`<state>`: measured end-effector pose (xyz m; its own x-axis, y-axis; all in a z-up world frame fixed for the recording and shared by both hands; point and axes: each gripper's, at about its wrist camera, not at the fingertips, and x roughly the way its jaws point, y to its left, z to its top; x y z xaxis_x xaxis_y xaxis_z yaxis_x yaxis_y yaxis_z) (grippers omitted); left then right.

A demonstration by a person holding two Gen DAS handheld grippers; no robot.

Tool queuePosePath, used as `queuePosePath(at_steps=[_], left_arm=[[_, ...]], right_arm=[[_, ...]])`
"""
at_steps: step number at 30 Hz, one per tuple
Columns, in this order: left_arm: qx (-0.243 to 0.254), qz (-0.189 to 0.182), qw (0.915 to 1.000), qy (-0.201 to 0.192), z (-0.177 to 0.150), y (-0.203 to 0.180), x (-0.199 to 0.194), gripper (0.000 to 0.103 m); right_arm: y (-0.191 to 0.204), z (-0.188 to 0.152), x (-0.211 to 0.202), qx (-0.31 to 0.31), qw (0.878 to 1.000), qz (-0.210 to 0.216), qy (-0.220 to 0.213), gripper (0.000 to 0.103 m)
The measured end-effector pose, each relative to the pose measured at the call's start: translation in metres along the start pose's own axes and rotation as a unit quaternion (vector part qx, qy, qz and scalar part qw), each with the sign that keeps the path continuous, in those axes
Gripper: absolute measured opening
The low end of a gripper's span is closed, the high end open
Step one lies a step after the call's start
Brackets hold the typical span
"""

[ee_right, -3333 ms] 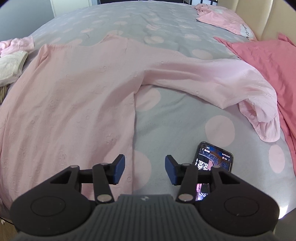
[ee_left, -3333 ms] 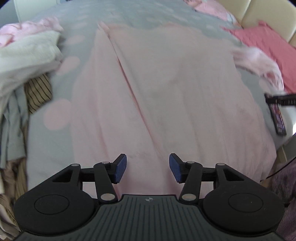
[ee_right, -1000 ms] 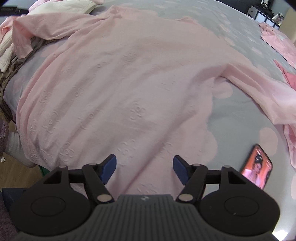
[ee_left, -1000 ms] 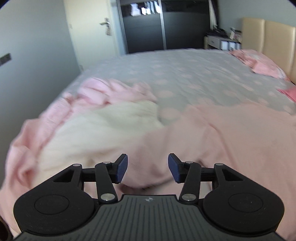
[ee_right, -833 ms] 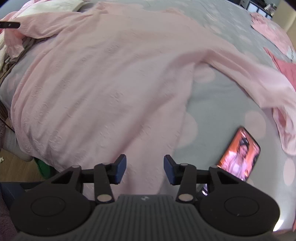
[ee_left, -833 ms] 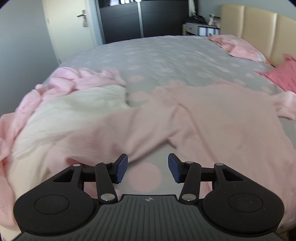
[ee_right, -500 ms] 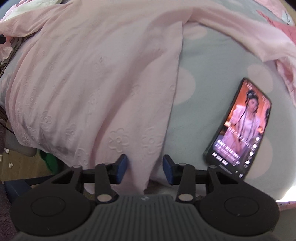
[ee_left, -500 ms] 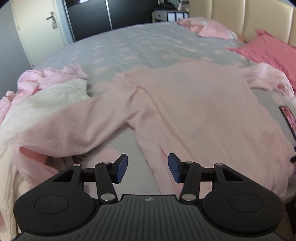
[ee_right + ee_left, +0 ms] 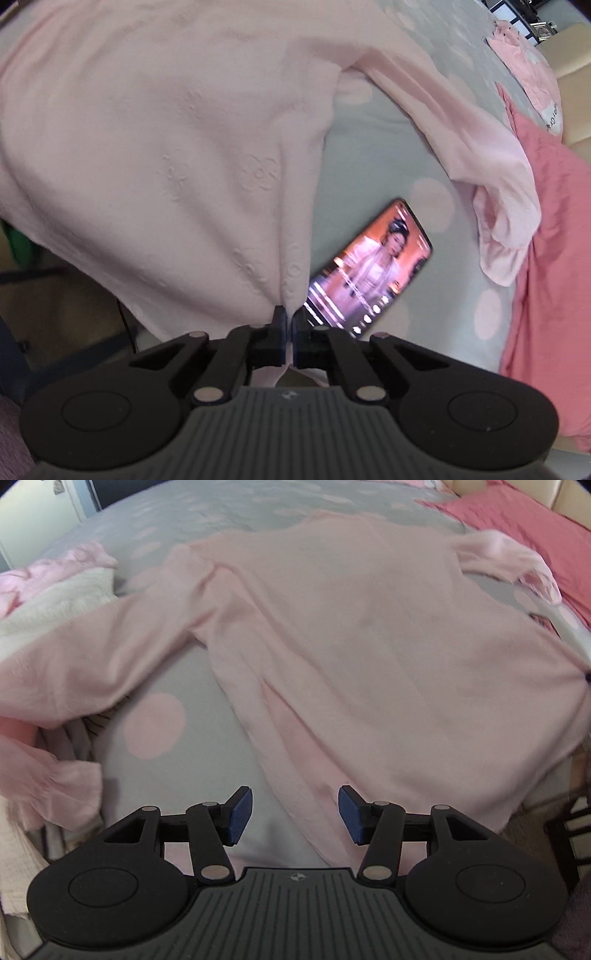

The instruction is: Fold clothes

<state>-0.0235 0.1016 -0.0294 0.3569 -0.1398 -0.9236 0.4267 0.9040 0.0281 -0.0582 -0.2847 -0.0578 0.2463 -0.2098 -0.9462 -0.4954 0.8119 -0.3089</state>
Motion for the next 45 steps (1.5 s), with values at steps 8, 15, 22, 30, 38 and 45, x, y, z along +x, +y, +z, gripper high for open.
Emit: queuePosePath(at_steps=[8, 15, 22, 30, 38, 45], left_arm=[[0.01, -0.013, 0.997, 0.075, -0.027, -0.016, 0.034, 0.03], [-0.043, -0.055, 0.996, 0.056, -0.03, 0.006, 0.002, 0.0], [-0.097, -0.074, 0.9921, 0.03, -0.029, 0.05, -0.068, 0.0], [-0.093, -0.035, 0.988, 0.119, -0.039, 0.07, -0.041, 0.0], [-0.096, -0.026, 0.9832, 0.154, -0.052, 0.072, -0.024, 0.0], [-0.107, -0.039, 0.9888, 0.096, -0.027, 0.072, -0.043, 0.001]], right_arm=[[0.002, -0.002, 0.01, -0.021, 1.0, -0.002, 0.019, 0.003], [-0.003, 0.003, -0.006, -0.013, 1.0, 0.013, 0.004, 0.003], [-0.014, 0.0, -0.047, -0.01, 0.998, 0.066, -0.005, 0.003], [0.008, -0.001, -0.017, -0.027, 0.995, 0.08, 0.045, 0.004], [0.01, 0.0, -0.017, -0.021, 0.996, 0.076, 0.04, 0.014], [-0.018, 0.012, -0.026, 0.026, 0.997, 0.077, -0.001, 0.014]])
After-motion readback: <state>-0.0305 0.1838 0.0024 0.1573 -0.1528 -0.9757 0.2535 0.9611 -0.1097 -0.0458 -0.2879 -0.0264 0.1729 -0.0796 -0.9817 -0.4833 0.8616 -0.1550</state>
